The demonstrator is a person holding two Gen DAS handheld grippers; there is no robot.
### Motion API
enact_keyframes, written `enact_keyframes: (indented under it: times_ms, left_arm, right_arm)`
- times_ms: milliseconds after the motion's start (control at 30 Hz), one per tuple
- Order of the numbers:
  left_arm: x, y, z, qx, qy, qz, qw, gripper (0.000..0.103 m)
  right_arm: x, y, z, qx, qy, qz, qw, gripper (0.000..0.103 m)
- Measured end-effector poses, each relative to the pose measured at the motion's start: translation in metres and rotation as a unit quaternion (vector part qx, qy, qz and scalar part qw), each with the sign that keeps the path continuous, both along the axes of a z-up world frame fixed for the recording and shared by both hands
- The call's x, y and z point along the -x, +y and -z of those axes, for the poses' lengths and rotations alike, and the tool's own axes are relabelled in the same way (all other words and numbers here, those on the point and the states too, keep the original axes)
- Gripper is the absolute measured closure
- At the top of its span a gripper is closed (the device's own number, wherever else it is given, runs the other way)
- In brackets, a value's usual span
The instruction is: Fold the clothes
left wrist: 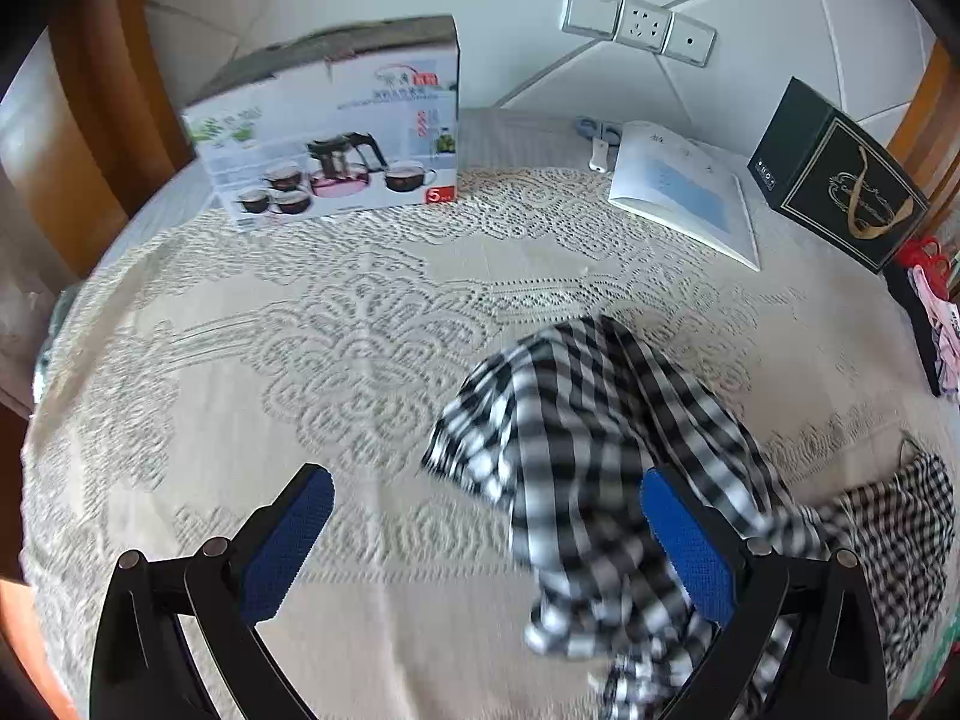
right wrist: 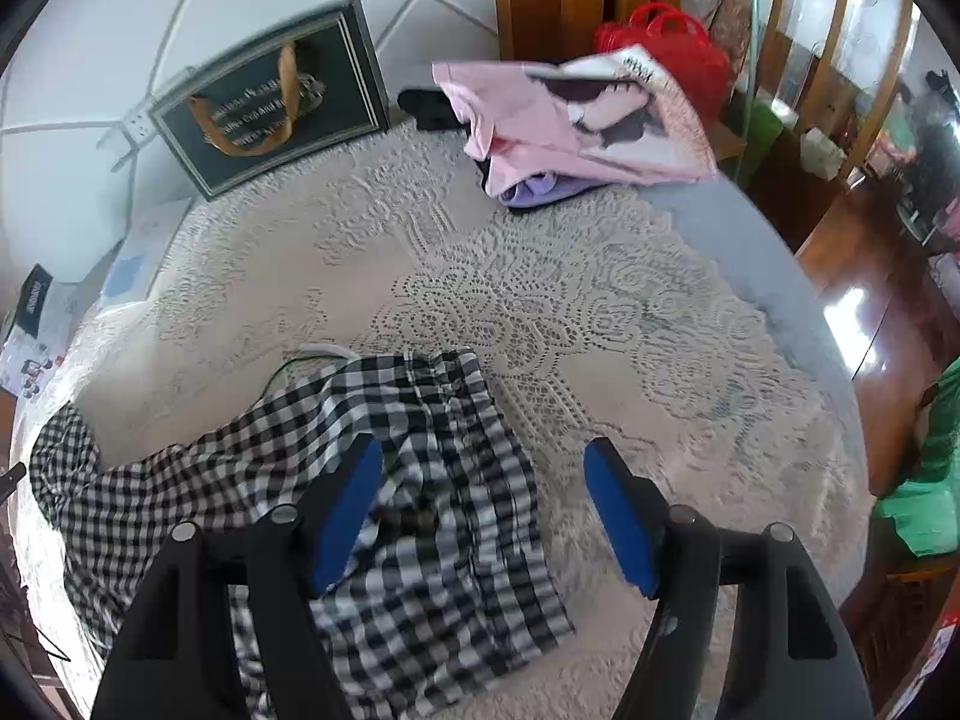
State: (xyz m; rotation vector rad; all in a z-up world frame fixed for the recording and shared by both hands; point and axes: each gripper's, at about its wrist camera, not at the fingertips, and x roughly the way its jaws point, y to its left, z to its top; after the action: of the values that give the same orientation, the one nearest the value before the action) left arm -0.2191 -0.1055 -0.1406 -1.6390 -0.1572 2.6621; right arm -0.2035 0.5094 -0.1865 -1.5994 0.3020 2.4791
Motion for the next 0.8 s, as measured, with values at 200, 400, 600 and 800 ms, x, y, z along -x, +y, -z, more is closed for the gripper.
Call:
enact_keyframes:
  times_ms: [200,400,600,800]
  left_arm:
    - [0.033,0.002,0.027,-0.015,-0.019,0.023,0.9994,0.000]
    - [0.052,0.028,0.066,0.020,-0.074,0.043,0.9961,0.002]
    - [0.045,0.036,0.082,0.022,-0.081,0.010,0.9965,0.074]
    - [0.009,0.014,0.059,-0.016,-0.020,-0.030,0.9992,0.087]
  right_arm:
    - [0.035,0.001,0.043,0.024,-0.045,0.001,0.999,0.010]
    - [0.055,0.000,0.068,0.022,-0.065,-0.002,0.998,0.000]
    - [0.062,-0.008,0.088,0.006,-0.079,-0.016,0.997,0.000]
    - [0.050,-0.047,0.059,-0.051,-0.034,-0.074,0.995,0.084]
